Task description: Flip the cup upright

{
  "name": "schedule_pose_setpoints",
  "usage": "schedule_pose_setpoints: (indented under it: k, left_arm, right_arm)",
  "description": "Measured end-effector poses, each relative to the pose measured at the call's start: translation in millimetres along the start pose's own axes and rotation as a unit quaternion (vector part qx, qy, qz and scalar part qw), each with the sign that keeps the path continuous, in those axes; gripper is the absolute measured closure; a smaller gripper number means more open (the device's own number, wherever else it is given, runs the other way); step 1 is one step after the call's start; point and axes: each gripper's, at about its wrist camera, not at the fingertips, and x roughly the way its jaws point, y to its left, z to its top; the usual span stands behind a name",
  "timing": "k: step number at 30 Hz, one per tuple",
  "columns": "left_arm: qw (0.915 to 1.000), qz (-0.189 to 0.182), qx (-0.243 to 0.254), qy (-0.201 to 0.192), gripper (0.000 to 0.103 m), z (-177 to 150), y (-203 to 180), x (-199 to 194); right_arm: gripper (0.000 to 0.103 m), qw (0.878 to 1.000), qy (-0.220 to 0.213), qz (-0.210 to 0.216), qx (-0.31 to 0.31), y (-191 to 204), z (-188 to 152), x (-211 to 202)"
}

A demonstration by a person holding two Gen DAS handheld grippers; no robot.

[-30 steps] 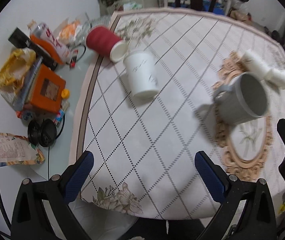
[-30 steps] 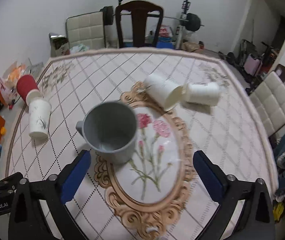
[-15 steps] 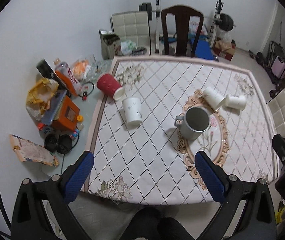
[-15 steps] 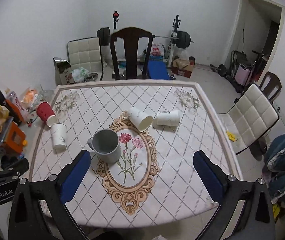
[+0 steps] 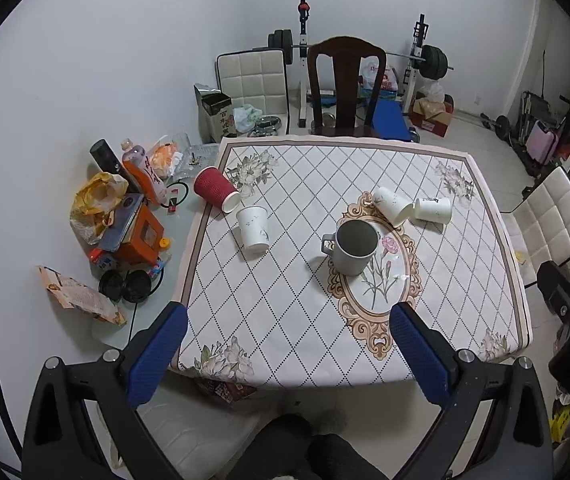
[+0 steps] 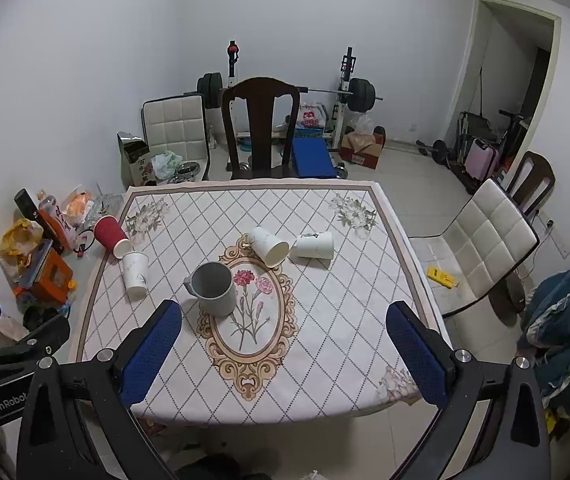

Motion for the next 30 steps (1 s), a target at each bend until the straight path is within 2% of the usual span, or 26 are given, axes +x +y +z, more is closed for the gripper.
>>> schedule_pose_setpoints:
  k: [10,30]
  left_arm:
    - [0.9998,0.004,-0.011,-0.017,0.0,-7.5,2.9,-21.2]
    - [0.9996,0.013,-0.016,-0.018,0.0,-13.6,10.9,-27.8]
  right_arm:
    - [0.0,1.0,0.0,0.012,-0.012,0.4,-0.9,-18.2]
    - [0.0,0.999,0.005,0.025,-0.023,5.0,-0.6,-25.7]
